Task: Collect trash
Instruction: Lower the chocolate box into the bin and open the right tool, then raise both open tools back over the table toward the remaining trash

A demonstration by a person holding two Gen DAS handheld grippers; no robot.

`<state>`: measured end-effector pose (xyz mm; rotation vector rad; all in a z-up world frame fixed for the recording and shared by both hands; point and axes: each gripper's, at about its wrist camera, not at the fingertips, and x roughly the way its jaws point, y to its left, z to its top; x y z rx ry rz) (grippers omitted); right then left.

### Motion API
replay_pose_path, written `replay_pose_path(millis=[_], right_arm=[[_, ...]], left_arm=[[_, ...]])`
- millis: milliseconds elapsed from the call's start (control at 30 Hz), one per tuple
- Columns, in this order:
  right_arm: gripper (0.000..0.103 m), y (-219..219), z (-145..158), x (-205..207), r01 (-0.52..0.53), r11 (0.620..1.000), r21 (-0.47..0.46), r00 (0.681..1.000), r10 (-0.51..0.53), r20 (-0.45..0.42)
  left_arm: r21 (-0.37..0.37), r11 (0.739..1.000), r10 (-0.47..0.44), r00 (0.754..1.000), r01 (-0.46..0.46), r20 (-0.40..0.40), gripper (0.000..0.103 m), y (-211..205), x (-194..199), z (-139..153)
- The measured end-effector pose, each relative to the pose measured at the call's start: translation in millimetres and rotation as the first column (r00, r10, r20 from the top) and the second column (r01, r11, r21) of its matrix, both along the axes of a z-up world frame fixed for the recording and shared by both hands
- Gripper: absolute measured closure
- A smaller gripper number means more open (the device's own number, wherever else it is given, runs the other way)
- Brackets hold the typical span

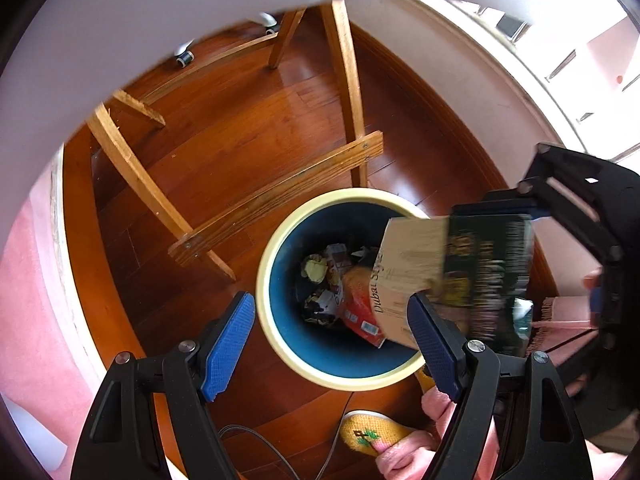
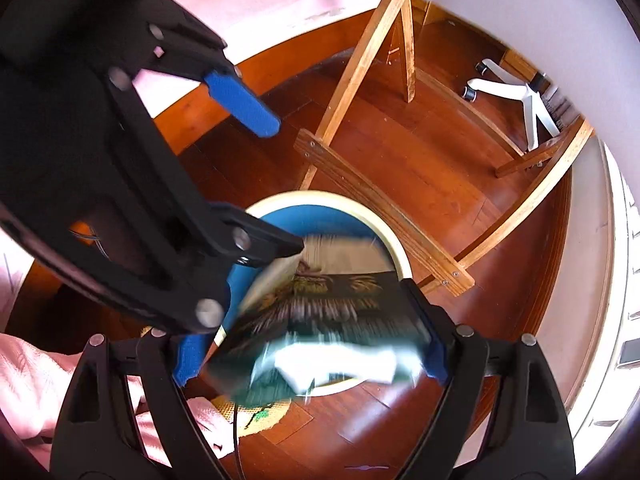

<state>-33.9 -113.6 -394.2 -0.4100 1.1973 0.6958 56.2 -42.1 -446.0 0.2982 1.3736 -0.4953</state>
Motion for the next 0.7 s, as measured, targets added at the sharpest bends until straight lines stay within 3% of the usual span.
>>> replay_pose_path(millis=[167, 367, 533, 700], right_arm=[[0.020, 1, 6, -2, -0.005, 1.000, 0.005, 1.000, 0.005, 0.006], [0.020, 2, 15, -2, 0.016, 1.000, 0.002, 1.000, -0.016, -0.012], [0.020, 3, 43, -3, 0.037, 0.999, 0.006, 0.999, -0.036, -0.016], [0.020, -1, 95, 2, 0.099, 0.995, 0.001, 0.995, -0.099, -0.029]], left_arm=[[0.017, 0.999, 0.035, 0.999, -0.035, -0.014, 0.023, 4, 3, -6], [0.026, 0.999, 0.040, 0.999, -0.040, -0.003, 0.023, 11, -2, 7], [0.024, 0.998, 0.060, 0.998, -0.060, 0.000, 0.023, 20, -9, 40], [0.026, 0.995, 0.091, 0.996, -0.091, -0.001, 0.023, 36, -22, 100]])
